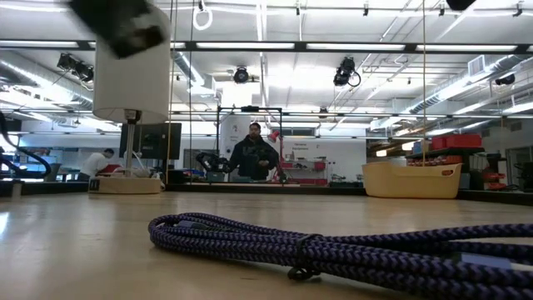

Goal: Pick & Place USB Port
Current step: Put the black and green USB cable into the yellow bin

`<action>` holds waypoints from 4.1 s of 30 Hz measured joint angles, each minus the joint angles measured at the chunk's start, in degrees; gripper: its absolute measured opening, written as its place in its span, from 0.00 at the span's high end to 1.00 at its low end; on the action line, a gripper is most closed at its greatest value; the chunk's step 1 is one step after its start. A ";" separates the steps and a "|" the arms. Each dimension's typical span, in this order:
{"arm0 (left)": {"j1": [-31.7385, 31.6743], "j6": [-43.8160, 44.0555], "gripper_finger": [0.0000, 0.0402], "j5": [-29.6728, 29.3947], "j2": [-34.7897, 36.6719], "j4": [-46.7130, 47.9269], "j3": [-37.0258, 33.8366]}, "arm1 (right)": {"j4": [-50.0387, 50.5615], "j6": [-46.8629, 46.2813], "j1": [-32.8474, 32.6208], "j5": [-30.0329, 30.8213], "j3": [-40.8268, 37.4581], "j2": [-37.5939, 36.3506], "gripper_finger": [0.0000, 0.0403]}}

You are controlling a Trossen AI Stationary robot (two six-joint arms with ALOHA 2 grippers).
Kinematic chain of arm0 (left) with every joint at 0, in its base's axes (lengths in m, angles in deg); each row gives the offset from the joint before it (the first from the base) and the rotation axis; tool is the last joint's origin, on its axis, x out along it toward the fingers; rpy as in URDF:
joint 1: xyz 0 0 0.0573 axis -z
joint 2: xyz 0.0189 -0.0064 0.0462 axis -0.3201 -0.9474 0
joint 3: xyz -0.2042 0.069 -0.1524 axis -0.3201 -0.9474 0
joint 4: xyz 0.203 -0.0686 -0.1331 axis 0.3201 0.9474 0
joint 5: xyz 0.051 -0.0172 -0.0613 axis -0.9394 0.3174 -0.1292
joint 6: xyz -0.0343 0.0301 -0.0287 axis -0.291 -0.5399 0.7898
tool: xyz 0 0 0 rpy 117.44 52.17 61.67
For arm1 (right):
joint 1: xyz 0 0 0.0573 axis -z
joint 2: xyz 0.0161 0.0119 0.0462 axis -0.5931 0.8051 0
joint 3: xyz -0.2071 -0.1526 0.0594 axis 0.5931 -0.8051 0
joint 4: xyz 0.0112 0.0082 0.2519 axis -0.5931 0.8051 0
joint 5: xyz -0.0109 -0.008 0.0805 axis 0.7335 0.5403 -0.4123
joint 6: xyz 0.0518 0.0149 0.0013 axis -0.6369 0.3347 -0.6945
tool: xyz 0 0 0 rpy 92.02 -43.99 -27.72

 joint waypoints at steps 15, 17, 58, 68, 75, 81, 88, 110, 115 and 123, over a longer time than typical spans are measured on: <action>22.46 37.49 0.71 -2.71 -1.12 7.92 0.00 | 1.88 0.50 0.99 0.00 0.00 0.00 0.80; 24.31 40.98 0.71 -2.71 -2.00 9.29 0.00 | 1.90 0.51 0.99 0.00 0.00 0.00 0.80; 26.98 42.10 0.74 3.97 -17.43 8.77 0.22 | 4.64 0.69 0.98 0.00 0.00 0.02 0.80; 25.71 39.16 0.98 3.82 -17.38 12.08 0.59 | 4.99 0.87 0.99 0.07 0.00 0.00 0.80; 22.15 35.48 0.98 -8.44 -17.46 28.79 9.71 | 5.38 0.96 0.99 1.49 0.00 0.02 0.80; 19.17 34.74 0.98 -25.67 -17.05 46.63 22.20 | 5.40 0.96 0.96 1.49 0.00 0.02 0.80; 15.22 21.42 0.98 -51.27 -16.86 51.20 34.25 | 5.77 0.95 0.96 2.07 0.00 0.00 0.80; -19.96 -32.09 0.98 -18.40 -16.37 7.52 38.32 | 5.64 5.44 0.96 9.06 0.00 0.02 0.80; -26.71 -30.36 0.98 -2.86 -16.44 -2.74 31.25 | 6.40 6.03 0.97 12.66 0.00 0.00 0.80; -28.10 -30.90 0.98 10.76 -16.48 -19.23 21.79 | 7.41 5.26 0.99 14.85 0.00 0.02 0.80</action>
